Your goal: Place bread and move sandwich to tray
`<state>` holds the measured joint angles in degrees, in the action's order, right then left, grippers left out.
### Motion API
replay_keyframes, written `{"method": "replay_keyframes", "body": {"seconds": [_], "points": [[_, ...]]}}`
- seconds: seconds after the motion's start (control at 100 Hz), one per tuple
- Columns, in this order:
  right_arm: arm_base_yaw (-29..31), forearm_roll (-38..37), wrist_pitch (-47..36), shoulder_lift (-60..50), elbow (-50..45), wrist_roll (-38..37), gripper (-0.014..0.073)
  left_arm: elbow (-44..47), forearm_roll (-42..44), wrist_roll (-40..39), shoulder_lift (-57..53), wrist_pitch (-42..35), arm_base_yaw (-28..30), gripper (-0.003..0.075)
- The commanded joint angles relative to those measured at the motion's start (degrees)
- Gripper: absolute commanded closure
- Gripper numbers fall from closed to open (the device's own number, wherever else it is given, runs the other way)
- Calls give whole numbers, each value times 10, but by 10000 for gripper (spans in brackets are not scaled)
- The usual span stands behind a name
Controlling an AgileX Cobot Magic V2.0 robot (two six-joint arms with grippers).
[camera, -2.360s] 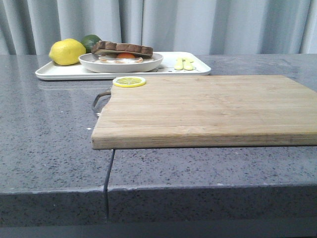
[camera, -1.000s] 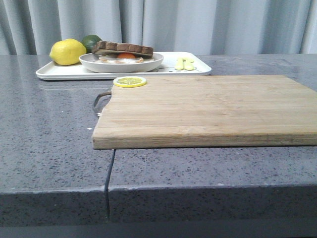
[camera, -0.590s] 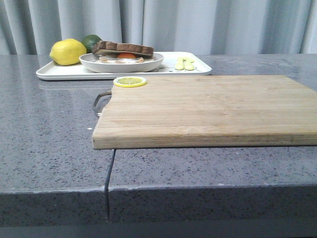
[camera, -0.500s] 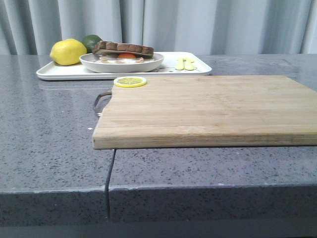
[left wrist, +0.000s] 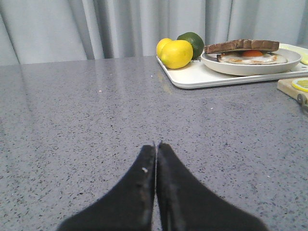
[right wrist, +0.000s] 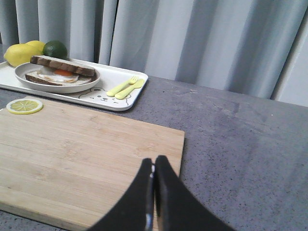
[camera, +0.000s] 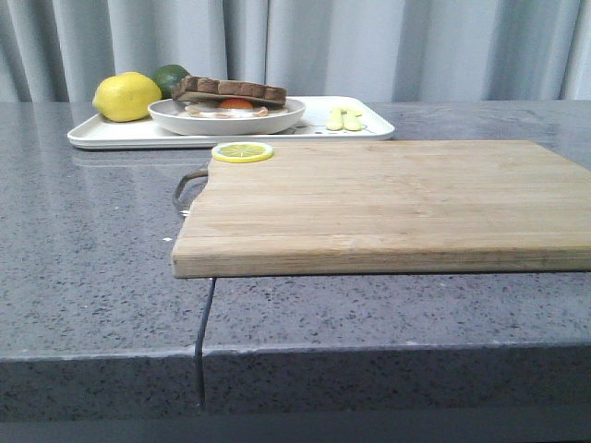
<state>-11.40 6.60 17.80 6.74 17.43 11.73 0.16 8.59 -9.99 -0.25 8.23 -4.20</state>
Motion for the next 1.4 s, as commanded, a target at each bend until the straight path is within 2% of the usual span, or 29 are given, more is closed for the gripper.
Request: {"method": "replay_keyframes", "body": {"seconds": [0.0,1.2,1.39], "points": [[4,-2,-45,5,14,4,711,9,2,-7,-19,-41,-3,739],[4,-3,-44,5,12,4,711,9,-4,-7,-19,-41,-3,739],[4,-66,-58,2,-36,-32,711,9,-4,-7,-19,-41,-3,739]]}}
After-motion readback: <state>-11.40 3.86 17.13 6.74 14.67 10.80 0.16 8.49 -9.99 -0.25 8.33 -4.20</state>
